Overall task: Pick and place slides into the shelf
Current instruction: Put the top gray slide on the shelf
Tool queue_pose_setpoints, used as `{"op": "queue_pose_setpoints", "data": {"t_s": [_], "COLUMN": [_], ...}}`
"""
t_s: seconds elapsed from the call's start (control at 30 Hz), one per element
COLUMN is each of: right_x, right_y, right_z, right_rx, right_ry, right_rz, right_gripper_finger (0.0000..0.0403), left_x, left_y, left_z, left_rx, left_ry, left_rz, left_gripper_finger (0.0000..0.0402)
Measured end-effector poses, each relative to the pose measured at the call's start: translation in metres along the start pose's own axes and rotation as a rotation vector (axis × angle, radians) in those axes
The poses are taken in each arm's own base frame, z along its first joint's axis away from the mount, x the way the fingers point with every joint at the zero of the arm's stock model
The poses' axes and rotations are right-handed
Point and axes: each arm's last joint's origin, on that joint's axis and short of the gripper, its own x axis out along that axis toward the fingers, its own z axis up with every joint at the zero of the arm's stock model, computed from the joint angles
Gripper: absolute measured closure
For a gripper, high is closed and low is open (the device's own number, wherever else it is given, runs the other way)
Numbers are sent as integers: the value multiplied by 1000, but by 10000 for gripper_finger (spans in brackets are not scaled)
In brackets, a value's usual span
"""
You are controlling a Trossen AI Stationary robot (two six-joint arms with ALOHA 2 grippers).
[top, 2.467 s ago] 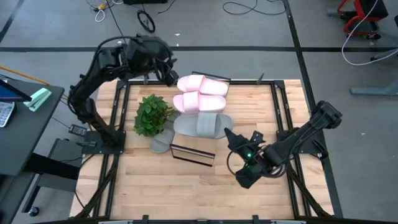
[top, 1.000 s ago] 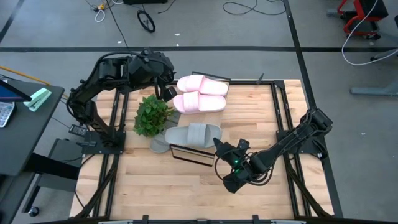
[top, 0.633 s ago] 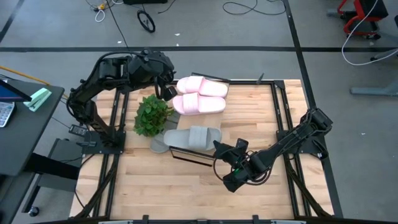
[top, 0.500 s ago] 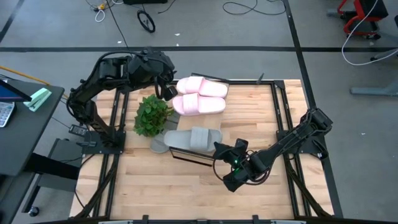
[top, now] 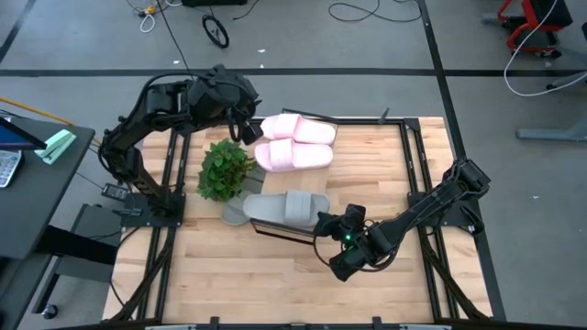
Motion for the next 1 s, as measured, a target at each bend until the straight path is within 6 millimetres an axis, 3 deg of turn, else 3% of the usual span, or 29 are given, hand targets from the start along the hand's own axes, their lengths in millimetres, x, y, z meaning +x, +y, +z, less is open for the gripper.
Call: {"op": "queue_pose_setpoints", "data": {"t_s": [0.33,0.7,1.0], "right_x": [-2,-4,-11], "right_y": [-2,-2,0], "right_z": [-1,-1,12], "right_rx": [-49,-63,-97], "right_ry": [37,95,116], "right_rz": [-25,-60,-94], "right_gripper_finger": [363,290,250], "left_x": [4,4,4], "left_y": [6,6,6], "left_z": [-1,0,0], "left_rx": [-13,-21,-21], "left_ry": [9,0,0], "left_rz": [21,21,21], "left_gripper_finger": [337,332,326]}}
